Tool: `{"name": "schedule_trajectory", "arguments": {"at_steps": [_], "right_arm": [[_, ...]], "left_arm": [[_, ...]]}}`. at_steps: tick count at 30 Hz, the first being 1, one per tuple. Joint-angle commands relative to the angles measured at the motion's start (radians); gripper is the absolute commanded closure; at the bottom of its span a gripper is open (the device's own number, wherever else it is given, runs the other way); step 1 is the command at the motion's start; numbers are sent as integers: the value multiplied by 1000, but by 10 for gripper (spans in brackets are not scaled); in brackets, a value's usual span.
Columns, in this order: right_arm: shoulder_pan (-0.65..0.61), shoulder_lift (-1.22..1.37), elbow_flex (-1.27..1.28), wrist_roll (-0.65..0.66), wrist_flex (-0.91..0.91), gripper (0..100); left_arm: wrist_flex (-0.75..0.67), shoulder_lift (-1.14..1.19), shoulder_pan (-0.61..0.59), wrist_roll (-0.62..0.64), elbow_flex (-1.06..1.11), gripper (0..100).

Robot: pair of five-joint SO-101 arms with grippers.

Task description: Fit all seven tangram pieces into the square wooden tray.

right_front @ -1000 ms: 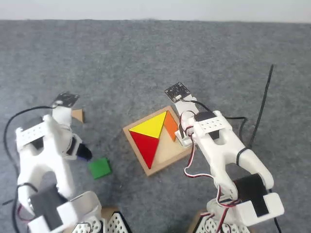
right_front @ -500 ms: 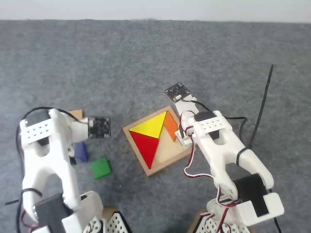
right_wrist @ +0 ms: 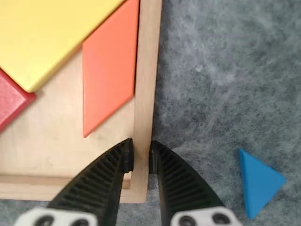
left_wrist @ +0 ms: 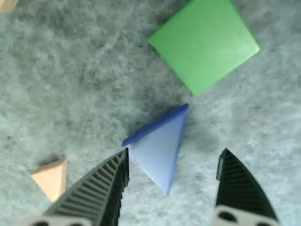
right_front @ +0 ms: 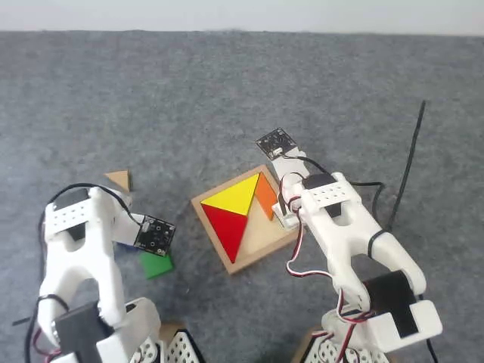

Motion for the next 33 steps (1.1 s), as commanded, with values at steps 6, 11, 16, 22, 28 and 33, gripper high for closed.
{"name": "schedule_trajectory", "arguments": {"at_steps": [6,11,16,22,28,33], "right_arm": [[-15,-10,-14,6,5,991],[-16,-10,-14,8,5,991],[-21,-10,-14,37,5,991],[-35,-10,-14,41,5,991],[-35,-10,-14,41,5,991],[-35,-10,-14,41,5,991]], "left_arm": [[-21,-37,6,-23,-18,715],[-34,58,8,15,-91,714],[101,212,58,91,-249,714],[180,210,91,106,-300,714],[89,256,68,106,-260,713],[77,276,51,110,-263,713]]}}
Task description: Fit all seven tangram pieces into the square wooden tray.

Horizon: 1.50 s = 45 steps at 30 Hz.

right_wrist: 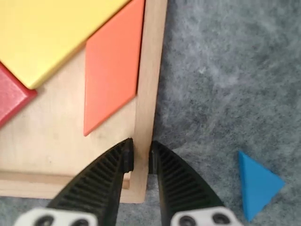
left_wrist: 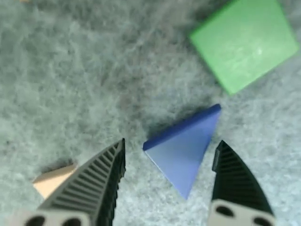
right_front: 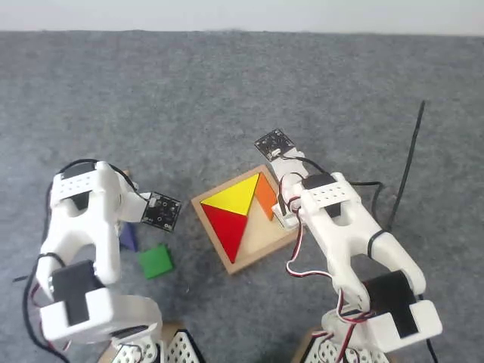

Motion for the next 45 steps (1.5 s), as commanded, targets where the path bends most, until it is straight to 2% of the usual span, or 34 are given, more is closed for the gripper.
{"name": "schedule_trajectory", "arguments": {"at_steps": [1,12,27,35,42,45], "right_arm": [[-30,-10,-14,14,5,991],[-30,-10,-14,14,5,991],[-30,-10,-14,14,5,991],[-30,-10,-14,14,5,991],[-30,-10,-14,14,5,991],[-30,-10,-14,14,5,991]], "left_arm": [[-15,0,-11,12,-12,713],[-21,35,-34,12,7,713],[97,132,-34,14,-131,713],[104,161,-32,77,-153,718],[104,160,-34,78,-151,790],[104,160,-32,123,-151,806]]}}
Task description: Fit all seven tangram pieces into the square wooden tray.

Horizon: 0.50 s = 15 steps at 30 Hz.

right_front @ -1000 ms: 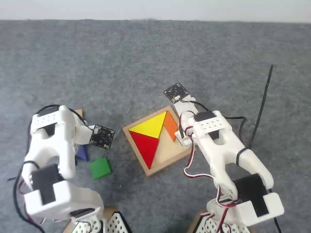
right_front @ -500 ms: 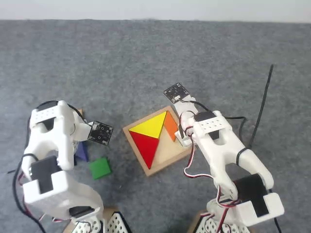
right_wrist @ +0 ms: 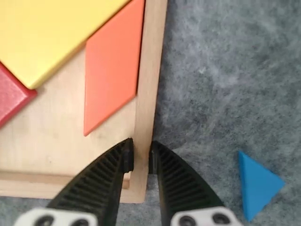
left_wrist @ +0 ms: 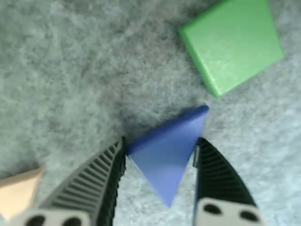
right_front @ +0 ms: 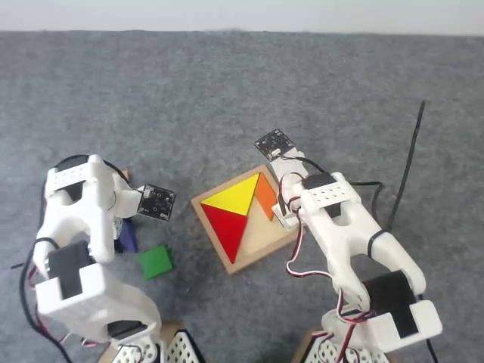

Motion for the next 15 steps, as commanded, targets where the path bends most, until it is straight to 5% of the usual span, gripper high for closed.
{"name": "schedule_trajectory", "arguments": {"at_steps": [1,15], "right_arm": [[-31,-10,-14,14,5,991],[-31,-10,-14,14,5,991]], "left_arm": [[2,0,2,46,-33,813],[58,-26,2,57,-36,871]]}}
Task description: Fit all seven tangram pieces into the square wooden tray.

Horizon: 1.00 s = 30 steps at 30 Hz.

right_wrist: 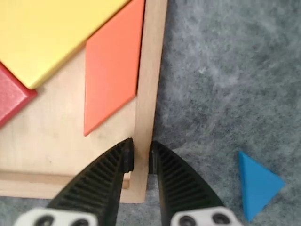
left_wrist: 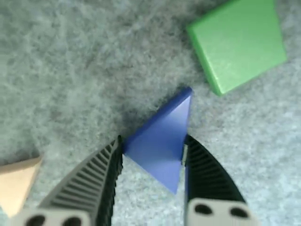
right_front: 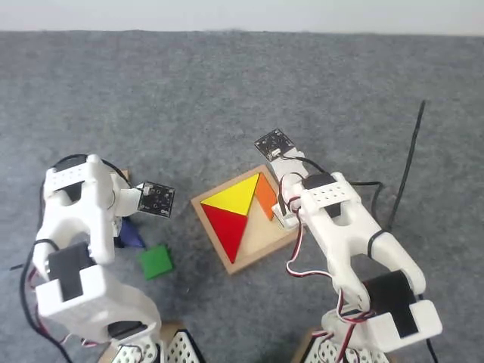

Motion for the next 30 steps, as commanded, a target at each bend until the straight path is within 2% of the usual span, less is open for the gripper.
{"name": "schedule_trajectory", "arguments": {"at_steps": [1,4,6,11,16,20,22,24,27,30], "right_arm": [[-31,-10,-14,14,5,991],[-31,-10,-14,14,5,991],[-31,-10,-14,14,5,991],[-31,-10,-14,14,5,991],[-31,-10,-14,14,7,991],[-30,-10,-14,14,7,991],[-30,-10,-14,14,7,991],[-30,-10,-14,14,8,991],[-33,-10,-14,14,8,991],[-33,-10,-14,14,8,991]], "left_arm": [[80,-49,3,12,-31,871],[193,-160,6,60,-28,871],[235,-236,15,150,-28,871],[238,-313,95,463,-5,870],[238,-292,209,647,-13,870],[180,-284,219,626,-2,866],[107,-287,161,539,30,849],[37,-279,100,454,61,792],[-103,-281,44,428,145,724],[-276,-279,44,414,232,719]]}}
